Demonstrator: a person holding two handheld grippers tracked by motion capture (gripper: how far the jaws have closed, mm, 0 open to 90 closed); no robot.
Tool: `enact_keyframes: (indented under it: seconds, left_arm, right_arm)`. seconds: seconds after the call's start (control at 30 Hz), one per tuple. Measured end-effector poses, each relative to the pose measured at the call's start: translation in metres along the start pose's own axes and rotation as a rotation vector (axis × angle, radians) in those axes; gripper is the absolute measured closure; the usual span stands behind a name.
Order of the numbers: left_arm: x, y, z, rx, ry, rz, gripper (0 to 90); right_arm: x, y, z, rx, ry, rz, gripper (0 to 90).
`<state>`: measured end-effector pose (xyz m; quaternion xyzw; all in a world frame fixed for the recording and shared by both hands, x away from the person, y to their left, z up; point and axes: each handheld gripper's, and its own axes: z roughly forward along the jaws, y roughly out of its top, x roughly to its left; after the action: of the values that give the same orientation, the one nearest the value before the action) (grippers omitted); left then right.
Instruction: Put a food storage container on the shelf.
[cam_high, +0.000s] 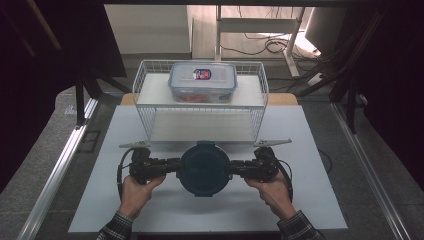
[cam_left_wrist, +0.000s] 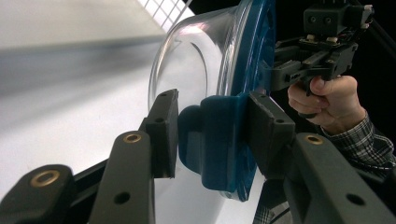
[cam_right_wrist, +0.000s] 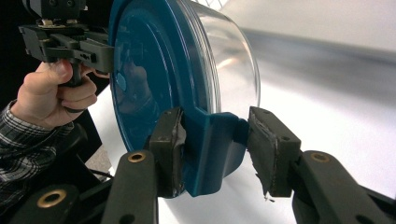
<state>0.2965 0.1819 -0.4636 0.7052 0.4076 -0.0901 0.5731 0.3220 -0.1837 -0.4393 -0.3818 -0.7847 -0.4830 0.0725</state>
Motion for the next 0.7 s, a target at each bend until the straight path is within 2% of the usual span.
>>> enact_keyframes:
  seconds: [0.27,0.7]
  left_arm:
    - [-0.003,0.025,-0.005,-0.026,-0.005,0.023,57.3]
    - [-0.009,0.075,-0.015,-0.086,-0.012,0.054,57.3]
  right_arm:
    - [0.005,0.023,-0.008,-0.022,-0.014,-0.032,56.1]
    - [0.009,0.078,-0.021,-0.083,-0.014,-0.054,56.4]
